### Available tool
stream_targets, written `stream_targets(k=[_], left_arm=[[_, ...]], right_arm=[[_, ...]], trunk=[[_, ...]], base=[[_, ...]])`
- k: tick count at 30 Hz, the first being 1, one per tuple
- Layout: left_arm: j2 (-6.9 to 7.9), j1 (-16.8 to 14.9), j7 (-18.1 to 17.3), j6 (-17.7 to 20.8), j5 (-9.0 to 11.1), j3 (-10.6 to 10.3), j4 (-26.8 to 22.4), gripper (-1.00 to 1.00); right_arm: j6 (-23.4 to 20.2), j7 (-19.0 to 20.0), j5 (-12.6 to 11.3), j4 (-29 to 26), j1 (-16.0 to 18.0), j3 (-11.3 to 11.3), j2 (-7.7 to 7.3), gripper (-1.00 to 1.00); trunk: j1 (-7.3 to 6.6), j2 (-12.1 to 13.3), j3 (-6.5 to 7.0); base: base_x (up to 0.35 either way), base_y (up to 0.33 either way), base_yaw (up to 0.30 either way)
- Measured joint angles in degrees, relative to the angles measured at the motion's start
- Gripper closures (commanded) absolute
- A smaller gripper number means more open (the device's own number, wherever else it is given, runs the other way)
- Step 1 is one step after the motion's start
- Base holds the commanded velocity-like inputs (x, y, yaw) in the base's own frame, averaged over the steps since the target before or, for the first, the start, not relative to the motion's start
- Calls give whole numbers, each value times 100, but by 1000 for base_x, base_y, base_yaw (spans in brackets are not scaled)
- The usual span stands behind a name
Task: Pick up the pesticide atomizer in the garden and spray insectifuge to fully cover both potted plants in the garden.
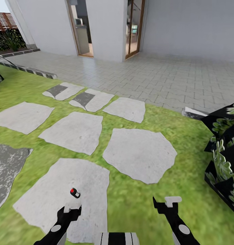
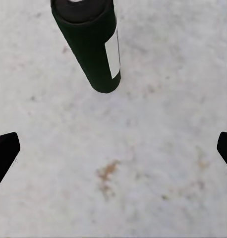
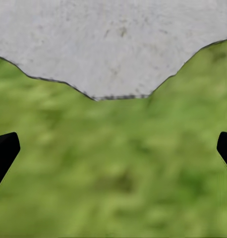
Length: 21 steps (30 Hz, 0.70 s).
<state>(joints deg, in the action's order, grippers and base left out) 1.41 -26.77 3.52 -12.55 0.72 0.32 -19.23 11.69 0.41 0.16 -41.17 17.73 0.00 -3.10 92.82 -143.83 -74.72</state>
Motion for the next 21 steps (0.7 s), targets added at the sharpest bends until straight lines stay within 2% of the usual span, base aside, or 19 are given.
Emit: stream_targets(k=[8, 12, 14, 17, 21], left_arm=[[0, -1, 0, 0, 0, 1, 0, -100], [0, -1, 2, 0, 4, 6, -2, -100], [5, -1, 5, -4, 89, 18, -1, -100], [10, -1, 3, -14, 350, 36, -5, -100], [8, -1, 1, -17, 457, 41, -6, -100]], right_arm=[[0, 1, 0, 2, 0, 0, 1, -100], [0, 2, 0, 7, 0, 0, 2, -100], [0, 3, 0, 8, 0, 0, 0, -100], [0, 2, 0, 7, 0, 0, -3, -100], [0, 0, 0, 8, 0, 0, 0, -100]], trunk=[[2, 0, 0], [0, 0, 0], [-1, 0, 0], [1, 0, 0], [2, 0, 0]], base=[[47, 0, 0], [213, 0, 0], [242, 0, 0], [76, 0, 0], [16, 0, 0]])
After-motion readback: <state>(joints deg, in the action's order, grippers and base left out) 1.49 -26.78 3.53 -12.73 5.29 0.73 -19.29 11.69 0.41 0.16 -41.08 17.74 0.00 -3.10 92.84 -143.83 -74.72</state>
